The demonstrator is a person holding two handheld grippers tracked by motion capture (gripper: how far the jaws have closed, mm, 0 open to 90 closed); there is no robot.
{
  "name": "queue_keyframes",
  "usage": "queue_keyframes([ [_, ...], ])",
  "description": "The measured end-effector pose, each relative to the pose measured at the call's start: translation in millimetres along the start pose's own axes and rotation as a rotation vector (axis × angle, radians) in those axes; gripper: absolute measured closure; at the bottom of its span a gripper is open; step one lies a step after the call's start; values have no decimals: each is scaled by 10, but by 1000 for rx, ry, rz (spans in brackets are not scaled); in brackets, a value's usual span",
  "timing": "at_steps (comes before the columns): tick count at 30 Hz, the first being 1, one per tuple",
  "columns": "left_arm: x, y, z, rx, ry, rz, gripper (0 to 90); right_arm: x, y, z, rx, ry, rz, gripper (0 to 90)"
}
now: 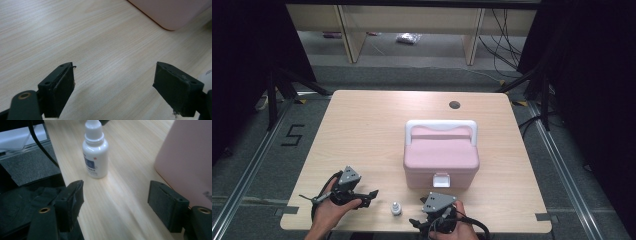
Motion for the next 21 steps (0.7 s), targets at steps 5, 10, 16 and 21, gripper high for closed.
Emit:
queue_keyframes([
  [5,10,1,-4,8,1,6,161,-39,64,-74,1,11,21,311],
  [10,11,0,3,10,3,2,161,-95,149,-147,5,23,36,337],
  [16,10,-4,5,9,1,-3,161,-129,209,-269,-9,19,74,361],
  [21,15,-11,2,6,0,-6,161,-134,236,-333,-22,7,102,382],
])
Point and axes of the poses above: each handheld gripper's, and its own axes: z roughly backward along the jaws, y roughly out of its top, x roughly to its right, the point moved 4 cm from there along -z, roughly forward along the jaws, and after that the axes turned 2 degrees about y, right-handed, at the moved point
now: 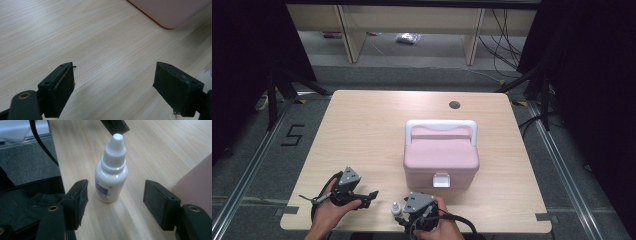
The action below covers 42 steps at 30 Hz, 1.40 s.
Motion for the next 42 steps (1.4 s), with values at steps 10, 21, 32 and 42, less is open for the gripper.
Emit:
queue_keyframes([
  [10,10,3,-17,14,6,14,161,-17,59,-100,-27,14,10,459],
  [21,10,0,-13,8,5,11,161,-21,78,-166,-42,32,21,550],
  [32,-7,-9,10,-11,3,-11,161,-2,122,-133,-30,38,12,603],
  [42,-3,-17,15,2,15,-2,162,80,52,149,-21,31,-6,603],
])
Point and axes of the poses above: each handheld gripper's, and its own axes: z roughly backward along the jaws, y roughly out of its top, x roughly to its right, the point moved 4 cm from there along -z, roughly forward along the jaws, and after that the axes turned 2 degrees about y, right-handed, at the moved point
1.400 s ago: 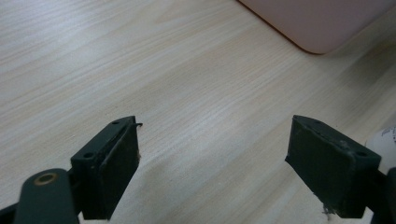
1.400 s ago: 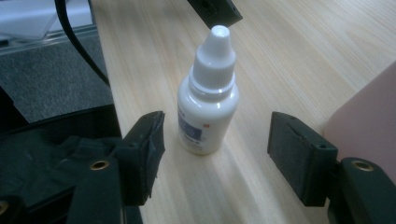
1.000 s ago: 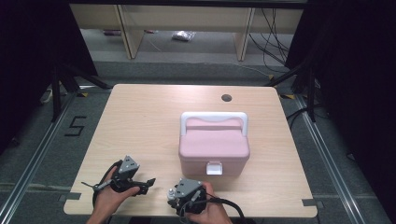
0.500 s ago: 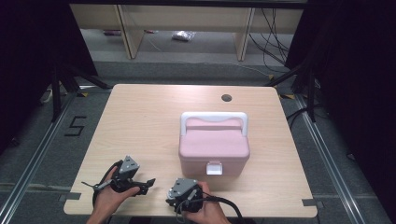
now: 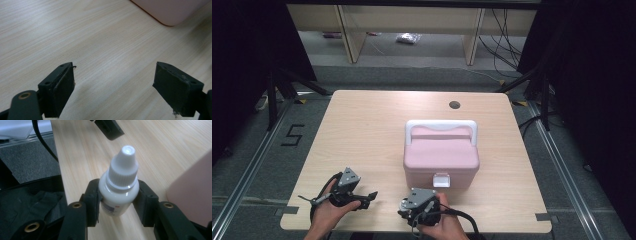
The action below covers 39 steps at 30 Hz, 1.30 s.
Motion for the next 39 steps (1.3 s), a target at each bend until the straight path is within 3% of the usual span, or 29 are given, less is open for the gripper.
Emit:
queue_keyframes([
  [6,-5,-9,4,-2,-4,-7,162,59,-96,207,-3,-19,-15,603],
  [12,7,-4,-6,0,-2,5,162,124,-254,394,-10,-44,-60,602],
  [13,7,-5,-8,-1,-2,4,162,146,-305,469,-10,-58,-87,603],
  [20,0,-8,0,-2,1,5,162,213,-468,649,-7,-96,-99,603],
  [24,2,-10,-1,-3,0,0,162,227,-592,788,-7,-120,-146,602],
  [27,3,-9,-4,-3,2,4,162,246,-627,836,0,-129,-134,603],
  [34,0,-13,4,-9,0,-6,162,350,-790,1032,-6,-182,-199,602],
  [36,-7,-17,14,-21,-6,-19,162,382,-806,1054,2,-200,-187,602],
  [39,-5,-19,15,-13,-6,-18,162,442,-869,1153,6,-225,-213,603],
])
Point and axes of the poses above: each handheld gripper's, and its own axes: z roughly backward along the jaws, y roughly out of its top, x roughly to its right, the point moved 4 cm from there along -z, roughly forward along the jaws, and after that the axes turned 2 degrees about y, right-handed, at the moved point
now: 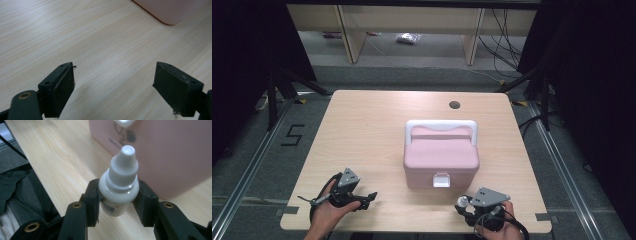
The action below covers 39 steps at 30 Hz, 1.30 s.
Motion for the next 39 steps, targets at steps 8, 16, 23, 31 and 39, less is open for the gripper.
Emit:
queue_keyframes([
  [8,2,0,-1,-7,0,1,162,171,-96,162,14,-53,-41,602],
  [16,9,2,-2,0,-1,1,162,423,-238,253,-1,-111,-132,602],
  [23,16,5,-3,-4,-3,7,162,678,-403,299,-21,-183,-239,602],
  [31,21,6,-6,0,-2,3,162,941,-503,339,-8,-262,-222,602],
  [39,20,5,-9,-2,-6,-1,162,1011,-548,327,-16,-278,-247,602],
])
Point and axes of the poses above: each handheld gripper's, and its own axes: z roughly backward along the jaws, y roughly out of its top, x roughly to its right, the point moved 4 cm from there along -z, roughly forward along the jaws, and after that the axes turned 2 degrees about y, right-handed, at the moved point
